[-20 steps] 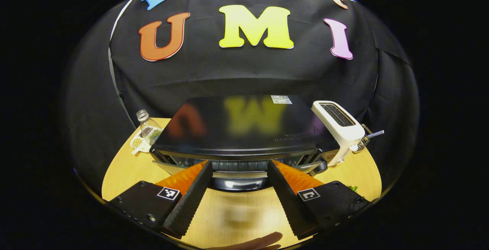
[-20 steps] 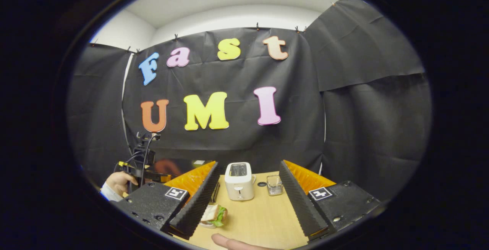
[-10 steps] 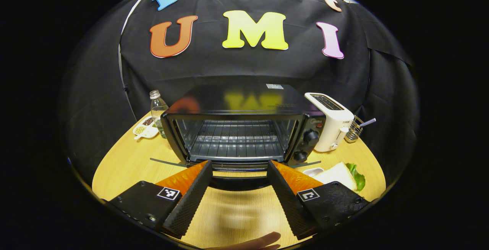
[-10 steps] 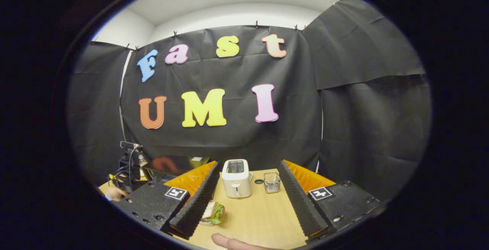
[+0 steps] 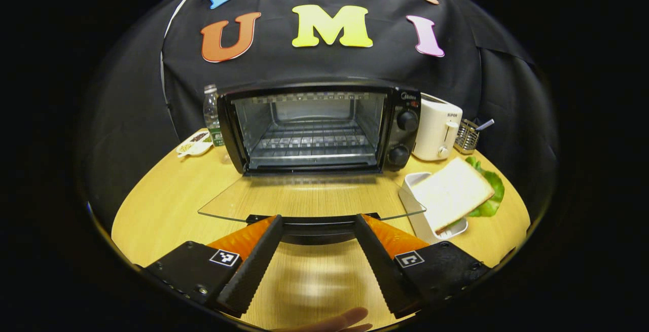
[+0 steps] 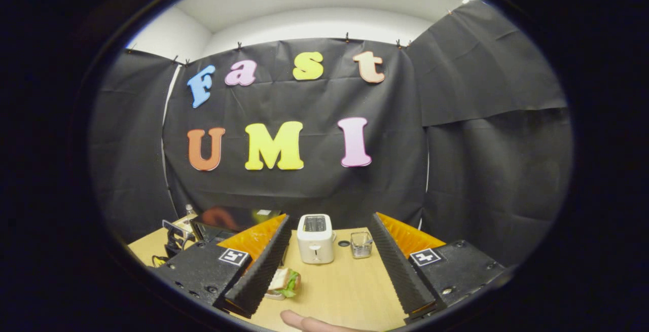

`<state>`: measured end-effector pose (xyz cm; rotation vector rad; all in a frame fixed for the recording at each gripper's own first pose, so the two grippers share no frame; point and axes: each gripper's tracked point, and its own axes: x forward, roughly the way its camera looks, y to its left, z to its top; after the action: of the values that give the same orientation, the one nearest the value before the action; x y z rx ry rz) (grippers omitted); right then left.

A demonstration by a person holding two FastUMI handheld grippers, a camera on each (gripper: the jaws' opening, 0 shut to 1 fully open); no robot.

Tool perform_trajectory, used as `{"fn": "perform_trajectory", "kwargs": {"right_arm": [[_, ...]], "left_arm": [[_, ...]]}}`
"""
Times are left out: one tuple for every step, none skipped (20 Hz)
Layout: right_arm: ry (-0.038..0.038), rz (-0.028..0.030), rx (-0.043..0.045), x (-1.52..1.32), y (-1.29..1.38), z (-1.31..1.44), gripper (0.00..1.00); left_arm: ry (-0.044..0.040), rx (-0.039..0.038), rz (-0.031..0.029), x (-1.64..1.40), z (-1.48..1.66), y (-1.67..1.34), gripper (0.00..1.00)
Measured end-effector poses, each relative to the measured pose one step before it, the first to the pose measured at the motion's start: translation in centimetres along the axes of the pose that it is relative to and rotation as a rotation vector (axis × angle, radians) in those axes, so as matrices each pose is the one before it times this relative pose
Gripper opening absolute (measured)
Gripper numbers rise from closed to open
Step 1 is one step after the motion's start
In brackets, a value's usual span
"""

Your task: Open the electric oven with the left hand, put the food in, and close the electric oven.

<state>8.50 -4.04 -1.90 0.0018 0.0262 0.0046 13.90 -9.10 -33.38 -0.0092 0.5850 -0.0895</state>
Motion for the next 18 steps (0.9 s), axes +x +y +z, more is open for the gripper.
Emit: {"fn": "perform_trajectory", "kwargs": {"right_arm": [[0.00271, 0.00159, -0.00544, -0.076, 0.214, -0.055, 1.00], [0.00330, 0.00171, -0.00596, -0.036, 0.119, -0.260, 1.00], [0.00116, 0.00188, -0.00390, -0.046, 0.227, -0.054, 1.00], [0.00342, 0.00071, -0.00303, 0.028, 0.059, -0.197, 1.00], [0.00468, 0.00126, -0.00082, 0.023, 0.191, -0.141, 1.00], [0.00648, 0.00399, -0.00109, 0.095, 0.134, -0.290, 1.00], [0.00811, 0.00203, -0.00206, 0.127, 0.161, -0.312, 1.00], [0.00749, 0.00058, -0.00263, 0.152, 0.113, -0.366, 1.00], [0.00738, 0.00121, -0.00356, 0.195, 0.151, -0.242, 1.00], [0.00812, 0.00148, -0.00186, 0.304, 0.128, -0.372, 1.00], [0.00960, 0.00250, -0.00073, 0.294, 0.165, -0.354, 1.00], [0.01015, 0.00257, -0.00210, 0.241, 0.250, -0.374, 1.00], [0.01226, 0.00114, -0.00177, 0.370, 0.137, -0.360, 1.00], [0.01189, 0.00374, -0.00146, 0.406, 0.169, -0.480, 1.00], [0.01156, 0.00225, -0.00217, 0.401, 0.158, -0.311, 1.00], [0.01020, 0.00201, -0.00295, 0.496, 0.032, -0.343, 1.00], [0.01005, 0.00092, -0.00095, 0.552, 0.057, -0.168, 1.00], [0.01299, 0.00315, 0.00218, 0.561, 0.067, -0.362, 1.00]], "left_arm": [[0.01213, -0.00012, -0.00015, 0.335, -1.021, -0.103, 0.84], [0.00565, 0.00696, -0.00117, 0.401, -0.566, -0.108, 0.95], [0.03217, -0.00074, -0.00086, 0.496, -1.089, 0.033, 0.94], [0.02458, -0.00641, 0.00014, 0.337, -1.006, 0.225, 0.93], [-0.00392, -0.00535, -0.00009, -0.034, -0.161, -0.004, 0.95], [-0.02829, 0.00478, 0.00094, -0.071, 0.270, -0.137, 0.96], [-0.01023, 0.00532, 0.00058, 0.103, -0.015, -0.026, 0.95], [0.00820, 0.00253, -0.00047, 0.066, -0.663, -0.160, 0.95], [-0.00868, 0.00595, -0.00022, 0.160, -0.147, -0.113, 0.96], [-0.01955, 0.00656, 0.00086, 0.179, 0.119, -0.036, 0.96], [-0.01966, 0.01609, 0.01696, -0.011, 0.104, 0.354, 0.96], [0.00725, 0.00379, -0.00406, 0.203, -0.607, -0.007, 0.96], [-0.01034, 0.00349, 0.01103, -0.608, -0.096, 0.222, 0.96], [-0.00795, -0.00293, 0.01707, 0.194, 0.349, 0.462, 0.97], [-0.02494, 0.00529, 0.00686, -0.900, 0.620, 0.321, 0.96], [-0.03903, 0.00264, 0.00227, -0.644, 0.901, 0.268, 0.96], [-0.03866, -0.00063, -0.00484, -0.855, 1.145, 0.142, 0.95], [-0.03783, -0.00510, -0.00816, -1.071, 1.274, 0.110, 0.95]]}}
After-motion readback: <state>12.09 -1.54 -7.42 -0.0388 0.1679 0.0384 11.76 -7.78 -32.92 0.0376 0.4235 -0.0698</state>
